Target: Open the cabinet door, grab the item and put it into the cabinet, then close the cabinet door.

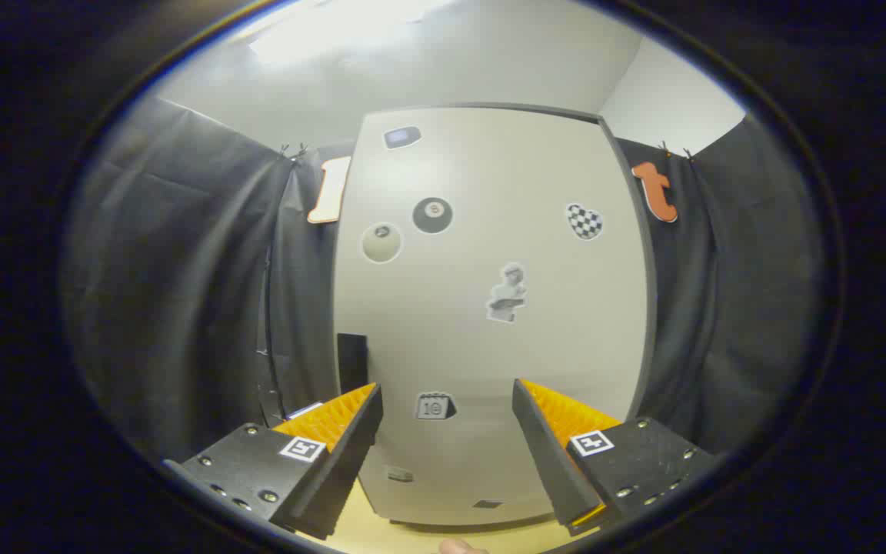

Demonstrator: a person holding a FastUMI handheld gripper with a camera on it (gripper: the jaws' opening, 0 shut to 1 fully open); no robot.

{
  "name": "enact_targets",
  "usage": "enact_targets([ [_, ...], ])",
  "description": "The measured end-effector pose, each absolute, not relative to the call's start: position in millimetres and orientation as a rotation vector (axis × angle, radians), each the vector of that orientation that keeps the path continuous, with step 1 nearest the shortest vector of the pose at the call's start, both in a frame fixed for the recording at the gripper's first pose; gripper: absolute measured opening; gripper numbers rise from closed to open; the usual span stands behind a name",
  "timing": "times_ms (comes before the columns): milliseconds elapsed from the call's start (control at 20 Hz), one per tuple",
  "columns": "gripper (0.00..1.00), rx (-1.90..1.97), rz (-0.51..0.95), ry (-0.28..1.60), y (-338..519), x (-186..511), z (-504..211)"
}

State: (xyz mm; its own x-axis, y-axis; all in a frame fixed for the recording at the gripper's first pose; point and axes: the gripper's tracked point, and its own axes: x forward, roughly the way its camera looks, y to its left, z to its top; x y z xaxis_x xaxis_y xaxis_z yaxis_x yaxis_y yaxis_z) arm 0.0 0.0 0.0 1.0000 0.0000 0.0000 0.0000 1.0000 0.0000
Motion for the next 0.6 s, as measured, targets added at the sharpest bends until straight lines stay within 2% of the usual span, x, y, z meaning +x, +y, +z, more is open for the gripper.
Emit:
enact_targets([
  [600,0.99,-0.011,-0.006,0.032,29.2,7.5,-2.6],
])
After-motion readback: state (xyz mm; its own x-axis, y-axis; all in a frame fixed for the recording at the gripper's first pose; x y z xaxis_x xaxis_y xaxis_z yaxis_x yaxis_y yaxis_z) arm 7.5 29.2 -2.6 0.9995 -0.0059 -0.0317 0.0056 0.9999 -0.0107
